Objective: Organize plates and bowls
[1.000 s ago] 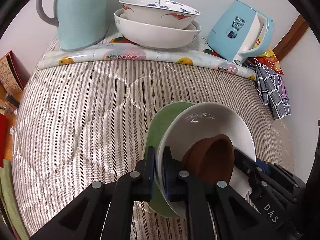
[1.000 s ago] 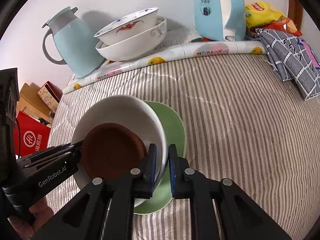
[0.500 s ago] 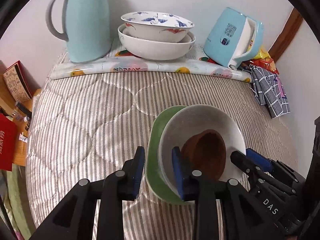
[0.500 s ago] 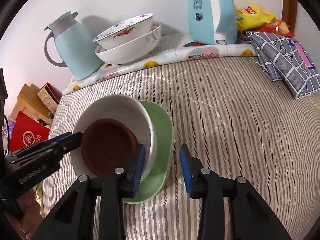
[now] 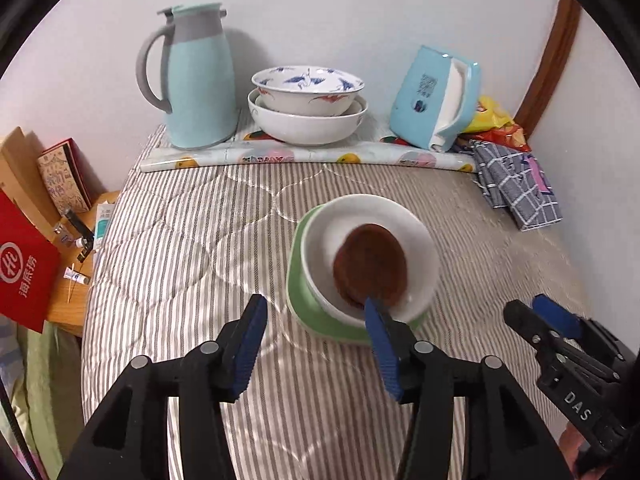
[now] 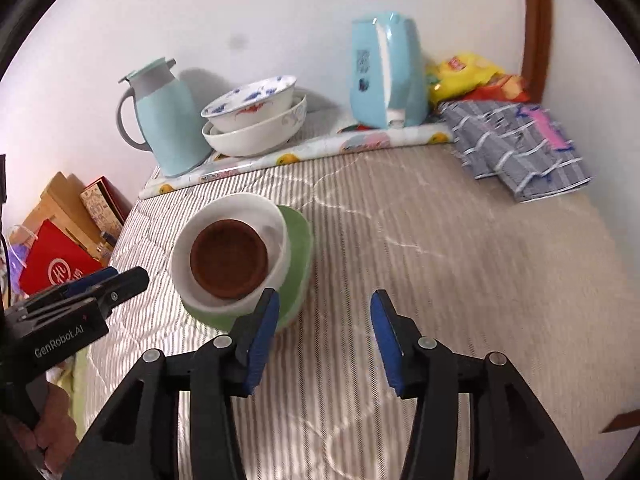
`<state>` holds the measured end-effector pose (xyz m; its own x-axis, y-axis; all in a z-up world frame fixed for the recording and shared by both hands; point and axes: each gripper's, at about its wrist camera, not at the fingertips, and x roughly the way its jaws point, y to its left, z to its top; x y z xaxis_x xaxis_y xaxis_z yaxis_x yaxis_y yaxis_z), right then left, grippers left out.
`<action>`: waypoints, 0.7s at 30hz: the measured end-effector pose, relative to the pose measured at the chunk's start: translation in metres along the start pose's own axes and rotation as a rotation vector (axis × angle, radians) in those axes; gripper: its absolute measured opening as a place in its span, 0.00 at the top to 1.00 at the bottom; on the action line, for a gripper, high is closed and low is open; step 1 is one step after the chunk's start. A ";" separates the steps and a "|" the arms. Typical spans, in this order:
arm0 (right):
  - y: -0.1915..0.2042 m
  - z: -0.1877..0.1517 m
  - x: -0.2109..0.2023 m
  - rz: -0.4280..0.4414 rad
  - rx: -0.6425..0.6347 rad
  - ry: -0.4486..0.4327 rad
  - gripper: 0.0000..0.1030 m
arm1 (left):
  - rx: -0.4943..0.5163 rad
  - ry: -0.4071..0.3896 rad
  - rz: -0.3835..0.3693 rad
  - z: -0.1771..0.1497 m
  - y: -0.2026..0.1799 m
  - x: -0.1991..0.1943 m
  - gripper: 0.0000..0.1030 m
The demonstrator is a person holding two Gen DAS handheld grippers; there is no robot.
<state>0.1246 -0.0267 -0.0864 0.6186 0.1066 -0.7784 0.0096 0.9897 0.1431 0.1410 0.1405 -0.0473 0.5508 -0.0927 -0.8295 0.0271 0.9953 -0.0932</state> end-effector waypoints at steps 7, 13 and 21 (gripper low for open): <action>-0.015 -0.024 -0.061 -0.057 -0.010 -0.104 0.42 | 0.009 -0.104 0.022 -0.025 -0.022 -0.046 0.31; -0.023 -0.046 -0.091 -0.070 -0.010 -0.116 0.39 | 0.014 -0.159 0.039 -0.045 -0.039 -0.075 0.22; -0.037 -0.068 -0.119 -0.096 0.011 -0.158 0.12 | 0.011 -0.204 0.048 -0.068 -0.057 -0.097 0.15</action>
<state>-0.0029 -0.0692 -0.0406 0.7305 -0.0053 -0.6829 0.0820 0.9934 0.0801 0.0292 0.0905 0.0011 0.7091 -0.0382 -0.7040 0.0049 0.9988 -0.0492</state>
